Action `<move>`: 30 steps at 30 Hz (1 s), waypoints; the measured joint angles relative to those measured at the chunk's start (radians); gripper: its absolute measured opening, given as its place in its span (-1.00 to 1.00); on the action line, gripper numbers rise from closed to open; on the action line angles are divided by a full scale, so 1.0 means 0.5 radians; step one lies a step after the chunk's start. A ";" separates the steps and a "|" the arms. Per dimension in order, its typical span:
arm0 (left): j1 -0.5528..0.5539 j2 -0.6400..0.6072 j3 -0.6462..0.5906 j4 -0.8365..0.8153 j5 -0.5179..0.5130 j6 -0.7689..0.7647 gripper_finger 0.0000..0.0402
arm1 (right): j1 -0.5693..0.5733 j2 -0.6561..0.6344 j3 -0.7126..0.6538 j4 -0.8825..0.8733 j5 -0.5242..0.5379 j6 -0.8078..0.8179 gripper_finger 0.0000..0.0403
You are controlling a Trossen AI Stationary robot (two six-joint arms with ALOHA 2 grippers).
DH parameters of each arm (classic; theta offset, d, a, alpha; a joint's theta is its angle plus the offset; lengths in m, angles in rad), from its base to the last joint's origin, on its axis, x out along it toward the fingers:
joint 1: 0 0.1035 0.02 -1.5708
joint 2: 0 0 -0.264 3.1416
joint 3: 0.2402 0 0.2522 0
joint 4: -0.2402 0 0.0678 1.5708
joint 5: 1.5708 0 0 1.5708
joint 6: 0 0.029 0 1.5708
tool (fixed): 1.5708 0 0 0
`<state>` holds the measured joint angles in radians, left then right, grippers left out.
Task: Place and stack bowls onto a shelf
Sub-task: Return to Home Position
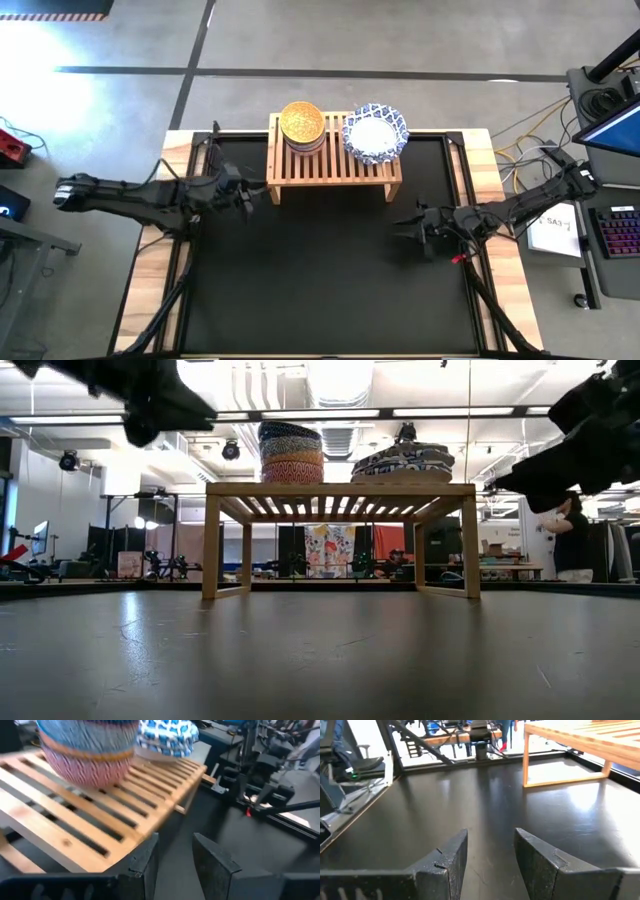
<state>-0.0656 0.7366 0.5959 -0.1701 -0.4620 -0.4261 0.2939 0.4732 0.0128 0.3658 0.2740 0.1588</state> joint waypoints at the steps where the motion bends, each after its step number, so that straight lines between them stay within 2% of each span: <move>1: -0.022 -0.001 -0.059 0.058 -0.001 -0.023 -0.50 | 0.000 0.000 0.000 -0.003 0.012 0.011 -0.25; 7: -0.160 0.019 -0.466 0.619 -0.002 -0.132 -0.50 | 0.000 0.000 -0.001 -0.045 0.196 0.051 -0.25; 14: -0.225 0.017 -0.828 1.161 -0.073 -0.138 -0.50 | 0.000 0.000 -0.001 -0.042 0.205 0.046 -0.25; 22: -0.225 0.016 -0.996 1.214 -0.092 -0.161 -0.50 | 0.000 0.001 -0.001 -0.042 0.203 0.047 -0.25; 30: -0.225 0.050 -1.005 1.214 -0.105 0.028 -0.50 | 0.000 0.001 -0.002 -0.041 0.203 0.047 -0.25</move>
<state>-0.1780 0.7616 0.0936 0.4368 -0.5144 -0.4122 0.2939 0.4736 0.0120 0.3454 0.3756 0.1822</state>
